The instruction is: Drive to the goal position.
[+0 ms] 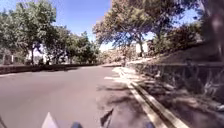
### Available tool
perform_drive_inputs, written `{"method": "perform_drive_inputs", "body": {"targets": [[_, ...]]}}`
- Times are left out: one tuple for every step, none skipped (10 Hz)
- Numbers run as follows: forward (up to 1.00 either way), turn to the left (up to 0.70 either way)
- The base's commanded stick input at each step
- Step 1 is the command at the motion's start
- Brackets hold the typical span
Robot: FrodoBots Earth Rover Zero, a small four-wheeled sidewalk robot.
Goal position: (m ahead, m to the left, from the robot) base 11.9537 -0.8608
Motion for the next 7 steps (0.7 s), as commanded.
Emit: {"method": "perform_drive_inputs", "body": {"targets": [[0.7,0.0],[0.7,0.0],[0.7,0.0],[0.7,0.0],[0.7,0.0],[0.7,0.0],[0.7,0.0]]}}
